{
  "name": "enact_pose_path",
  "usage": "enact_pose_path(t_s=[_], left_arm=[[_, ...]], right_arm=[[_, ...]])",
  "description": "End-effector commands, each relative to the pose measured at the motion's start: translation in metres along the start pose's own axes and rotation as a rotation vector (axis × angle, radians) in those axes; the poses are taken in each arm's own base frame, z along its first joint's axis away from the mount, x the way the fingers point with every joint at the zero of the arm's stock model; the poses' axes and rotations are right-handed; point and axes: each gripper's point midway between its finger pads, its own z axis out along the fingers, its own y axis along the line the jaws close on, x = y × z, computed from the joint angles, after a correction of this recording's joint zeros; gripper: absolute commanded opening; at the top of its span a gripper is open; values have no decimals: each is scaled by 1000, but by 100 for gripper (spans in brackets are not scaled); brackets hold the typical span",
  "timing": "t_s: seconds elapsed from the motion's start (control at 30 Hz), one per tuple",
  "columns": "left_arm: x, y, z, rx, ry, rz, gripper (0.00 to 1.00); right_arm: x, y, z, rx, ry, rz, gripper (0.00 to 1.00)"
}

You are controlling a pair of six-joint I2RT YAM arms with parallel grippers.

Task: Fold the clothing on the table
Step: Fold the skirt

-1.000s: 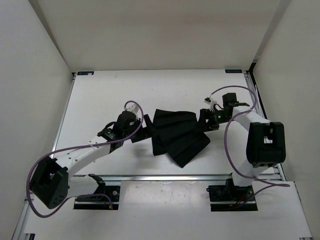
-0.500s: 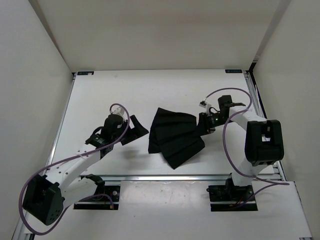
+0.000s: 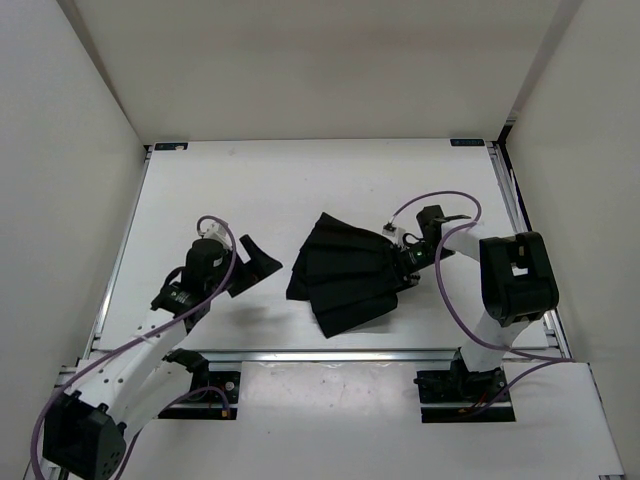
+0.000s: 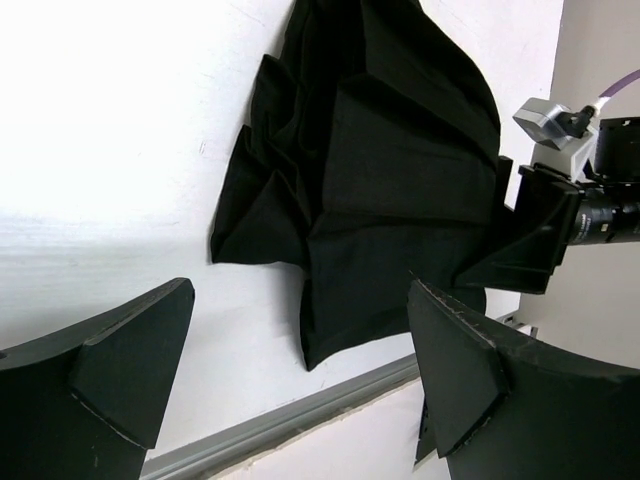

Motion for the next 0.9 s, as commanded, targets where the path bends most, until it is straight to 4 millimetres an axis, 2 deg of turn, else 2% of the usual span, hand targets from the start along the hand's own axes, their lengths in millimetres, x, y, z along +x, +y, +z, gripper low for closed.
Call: enact_pose_path(t_s=[0.0, 0.07, 0.13, 0.2, 0.27, 0.33, 0.43, 0.6, 0.7, 0.8, 0.83, 0.87], left_arm=[[4, 7, -8, -3, 7, -23, 98], [6, 11, -12, -4, 3, -27, 99], [6, 12, -14, -1, 1, -44, 99], [4, 12, -16, 7, -12, -51, 98], [5, 15, -16, 5, -15, -53, 99], [4, 14, -18, 13, -20, -55, 99], [4, 19, -18, 5, -23, -66, 99], [2, 18, -22, 30, -34, -85, 98], [1, 20, -24, 30, -40, -83, 98], [-4, 17, -26, 46, -50, -80, 99], [-4, 17, -27, 43, -47, -86, 99], [-4, 20, -28, 34, -48, -83, 99]], right_arm=[[-3, -9, 3, 39, -12, 0, 70], [-2, -9, 4, 38, -12, 0, 66], [-7, -2, 0, 12, -39, 3, 50], [-13, 5, -4, -15, -64, -13, 27], [-18, 27, -11, -100, -77, -34, 13], [-23, 44, -17, -172, -86, -48, 5], [-32, 73, -27, -285, -105, -67, 0], [-69, 111, -54, -491, -208, -43, 0], [-89, 127, -68, -601, -204, -43, 0], [-102, 141, -84, -612, -202, -45, 0], [-104, 142, -82, -624, -159, 41, 0], [-107, 146, -78, -624, -161, -19, 1]])
